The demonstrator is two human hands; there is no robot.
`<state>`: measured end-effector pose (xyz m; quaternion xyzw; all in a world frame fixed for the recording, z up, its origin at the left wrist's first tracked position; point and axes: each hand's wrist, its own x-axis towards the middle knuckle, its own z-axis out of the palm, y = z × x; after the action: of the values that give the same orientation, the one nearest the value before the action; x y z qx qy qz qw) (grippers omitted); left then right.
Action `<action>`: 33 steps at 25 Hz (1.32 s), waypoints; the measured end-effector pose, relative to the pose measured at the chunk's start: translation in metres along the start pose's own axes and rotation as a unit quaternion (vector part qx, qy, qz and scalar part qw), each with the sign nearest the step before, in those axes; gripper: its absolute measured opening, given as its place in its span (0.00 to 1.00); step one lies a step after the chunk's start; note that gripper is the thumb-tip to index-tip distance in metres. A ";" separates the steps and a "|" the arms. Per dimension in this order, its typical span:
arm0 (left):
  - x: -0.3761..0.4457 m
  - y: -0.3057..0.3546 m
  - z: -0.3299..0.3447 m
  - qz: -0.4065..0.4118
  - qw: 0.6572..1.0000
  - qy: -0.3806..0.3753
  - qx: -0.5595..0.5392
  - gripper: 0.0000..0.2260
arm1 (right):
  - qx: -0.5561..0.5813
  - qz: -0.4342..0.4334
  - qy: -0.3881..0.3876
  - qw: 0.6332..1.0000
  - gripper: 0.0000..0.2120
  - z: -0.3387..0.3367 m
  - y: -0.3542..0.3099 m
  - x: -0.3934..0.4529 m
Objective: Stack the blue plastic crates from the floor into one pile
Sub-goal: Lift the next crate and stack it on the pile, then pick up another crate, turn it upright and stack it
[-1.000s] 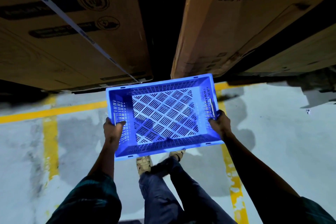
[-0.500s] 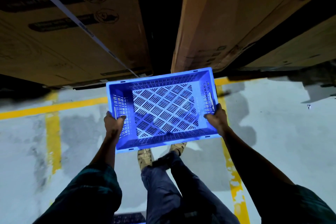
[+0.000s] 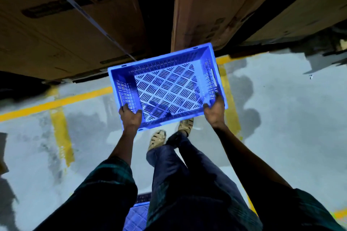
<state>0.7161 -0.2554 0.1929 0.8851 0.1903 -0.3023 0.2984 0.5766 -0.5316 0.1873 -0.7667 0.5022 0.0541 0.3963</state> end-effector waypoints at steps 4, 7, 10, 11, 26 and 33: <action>-0.048 0.010 0.012 0.092 0.988 -0.119 0.041 0.27 | 0.055 0.017 0.000 0.998 0.33 -0.004 0.003 -0.064; -0.084 0.018 0.011 0.170 0.954 -0.238 0.061 0.24 | 0.118 0.042 0.045 0.991 0.34 -0.015 0.005 -0.119; -0.116 0.030 0.001 0.279 0.901 -0.318 0.099 0.21 | 0.159 0.056 0.134 0.977 0.32 -0.029 0.016 -0.182; -0.125 0.034 -0.004 0.312 0.884 -0.335 0.098 0.20 | 0.169 0.064 0.156 0.971 0.31 -0.033 0.018 -0.202; -0.343 -0.028 0.035 0.555 0.500 -0.595 0.297 0.15 | 0.373 0.317 0.524 0.697 0.27 -0.023 0.115 -0.544; -0.463 -0.129 0.077 0.540 0.379 -0.664 0.353 0.13 | 0.409 0.389 0.597 0.570 0.25 0.022 0.168 -0.656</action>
<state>0.2718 -0.2809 0.3905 0.3430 -0.7101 -0.6082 0.0903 0.1255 -0.0704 0.3945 -0.1112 0.8433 -0.4781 0.2187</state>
